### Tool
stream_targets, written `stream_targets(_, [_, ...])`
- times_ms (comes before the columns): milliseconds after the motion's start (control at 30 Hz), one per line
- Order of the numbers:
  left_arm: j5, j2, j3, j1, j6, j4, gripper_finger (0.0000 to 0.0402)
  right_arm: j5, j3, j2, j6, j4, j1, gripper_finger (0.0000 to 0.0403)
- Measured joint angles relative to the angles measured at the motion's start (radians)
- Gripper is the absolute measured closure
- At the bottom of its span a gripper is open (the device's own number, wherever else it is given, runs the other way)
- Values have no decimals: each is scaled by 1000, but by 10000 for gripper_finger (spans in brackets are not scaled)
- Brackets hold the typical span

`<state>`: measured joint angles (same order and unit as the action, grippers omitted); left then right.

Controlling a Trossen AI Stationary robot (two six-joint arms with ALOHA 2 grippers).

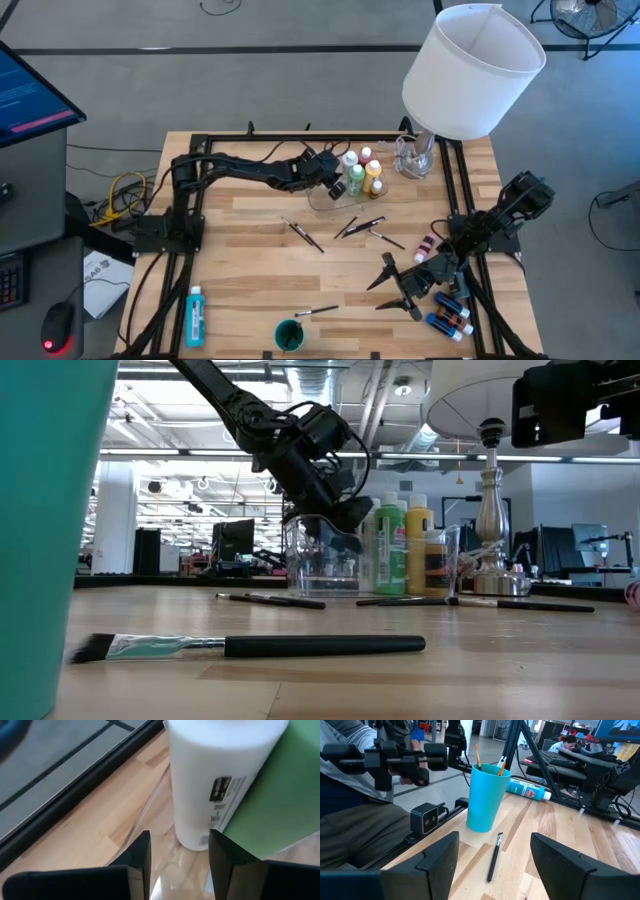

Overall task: Pick & Place Paint Supplies
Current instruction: Put the big light blue paint bottle into the transparent bin

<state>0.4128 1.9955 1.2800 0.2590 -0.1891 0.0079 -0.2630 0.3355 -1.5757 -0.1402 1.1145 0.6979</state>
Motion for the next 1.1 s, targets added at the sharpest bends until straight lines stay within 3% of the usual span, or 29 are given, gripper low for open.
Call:
stream_targets(300, [10,-96,-1,-27,2,-170,308,0,0,0,11,-2,0,163])
stream_targets(667, [16,-349,0,-134,23,-360,308,0,0,0,21,24,0,163])
stream_targets(1100, [-40,-554,0,-310,-251,-700,308,0,0,0,27,23,0,163])
